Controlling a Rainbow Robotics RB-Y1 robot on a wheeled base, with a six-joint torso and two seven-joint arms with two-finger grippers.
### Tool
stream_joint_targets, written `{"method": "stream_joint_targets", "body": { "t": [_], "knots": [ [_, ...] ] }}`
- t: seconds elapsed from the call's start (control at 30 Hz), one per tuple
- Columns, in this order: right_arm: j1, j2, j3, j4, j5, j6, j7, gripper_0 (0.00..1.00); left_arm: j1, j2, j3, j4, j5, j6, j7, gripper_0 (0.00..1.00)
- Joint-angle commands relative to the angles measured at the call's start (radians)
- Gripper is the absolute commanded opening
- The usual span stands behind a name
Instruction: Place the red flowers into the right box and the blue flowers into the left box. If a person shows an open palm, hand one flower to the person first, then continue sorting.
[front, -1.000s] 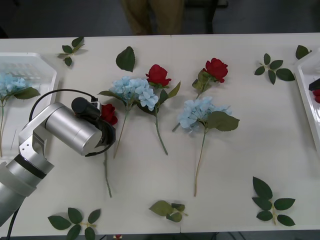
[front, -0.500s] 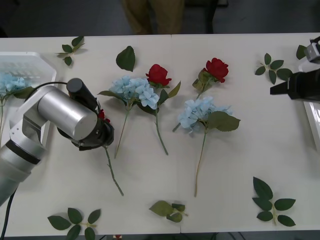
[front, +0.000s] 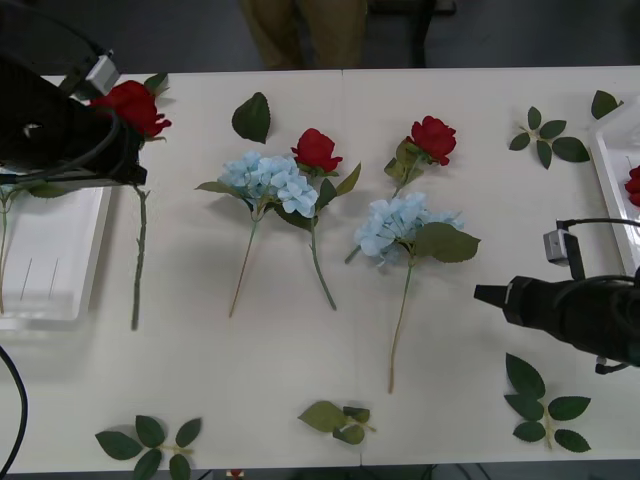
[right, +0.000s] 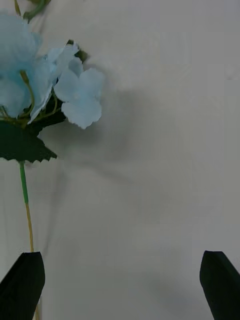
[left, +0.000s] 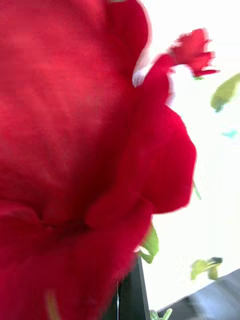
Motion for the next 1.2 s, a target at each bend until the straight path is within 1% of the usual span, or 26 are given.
{"method": "stream_joint_targets", "body": {
  "t": [0.03,0.1,0.13,0.17,0.2,0.27,0.3,0.33,0.43,0.5,0.53,0.6,0.63,0.67,0.7,0.8,0.87,1.0,1.2],
  "knots": [
    [-0.049,0.010,0.020,-0.031,0.020,-0.017,-0.011,0.90,0.016,-0.011,0.019,-0.056,0.124,-0.218,-0.232,0.00],
    [-0.064,0.007,0.003,-0.029,0.005,-0.011,-0.008,0.90,0.044,-0.020,-0.019,-0.053,0.196,-0.416,-0.391,0.00],
    [-0.066,0.007,-0.009,-0.031,-0.008,-0.005,-0.003,0.90,0.049,-0.020,-0.035,-0.052,0.213,-0.470,-0.432,0.00],
    [-0.067,0.006,-0.037,-0.031,-0.035,0.012,0.007,0.90,0.058,-0.020,-0.073,-0.044,0.250,-0.573,-0.509,0.00],
    [-0.067,0.007,-0.064,-0.031,-0.061,0.029,0.030,0.90,0.062,-0.020,-0.105,-0.039,0.277,-0.648,-0.551,0.00],
    [-0.070,0.009,-0.156,-0.026,-0.158,0.119,0.107,0.90,0.073,-0.020,-0.208,-0.032,0.342,-0.829,-0.617,0.00],
    [-0.073,0.010,-0.181,-0.021,-0.189,0.148,0.130,0.90,0.076,-0.020,-0.236,-0.032,0.353,-0.875,-0.627,0.00],
    [-0.084,0.015,-0.233,-0.006,-0.250,0.210,0.181,0.90,0.081,-0.020,-0.286,-0.033,0.369,-0.967,-0.658,0.00],
    [-0.138,0.046,-0.336,0.081,-0.414,0.383,0.305,0.90,0.081,-0.020,-0.406,-0.032,0.380,-1.147,-0.716,0.00],
    [-0.208,0.078,-0.403,0.201,-0.529,0.546,0.403,0.90,0.076,-0.034,-0.501,-0.029,0.373,-1.260,-0.742,0.00],
    [-0.230,0.087,-0.419,0.235,-0.551,0.586,0.431,0.90,0.072,-0.037,-0.524,-0.026,0.369,-1.286,-0.744,0.00],
    [-0.302,0.115,-0.452,0.364,-0.627,0.714,0.518,0.90,0.047,-0.052,-0.610,-0.019,0.362,-1.349,-0.745,0.00],
    [-0.326,0.125,-0.455,0.410,-0.657,0.747,0.564,0.90,0.035,-0.060,-0.640,-0.012,0.360,-1.363,-0.745,0.00],
    [-0.342,0.132,-0.457,0.436,-0.673,0.764,0.595,0.90,0.027,-0.064,-0.657,-0.006,0.360,-1.372,-0.745,0.00],
    [-0.375,0.155,-0.455,0.500,-0.709,0.796,0.667,0.90,0.006,-0.080,-0.697,0.010,0.360,-1.397,-0.745,0.00],
    [-0.418,0.210,-0.452,0.569,-0.735,0.810,0.819,0.90,-0.027,-0.110,-0.756,0.039,0.363,-1.433,-0.745,0.00],
    [-0.426,0.251,-0.448,0.585,-0.749,0.796,0.911,0.90,-0.048,-0.138,-0.791,0.060,0.360,-1.461,-0.747,0.00],
    [-0.426,0.296,-0.436,0.586,-0.772,0.783,1.023,0.90,-0.065,-0.179,-0.814,0.083,0.359,-1.476,-0.748,0.00],
    [-0.391,0.279,-0.436,0.586,-0.782,0.823,1.215,0.90,-0.063,-0.196,-0.828,0.091,0.351,-1.475,-0.750,0.00]
  ]
}}
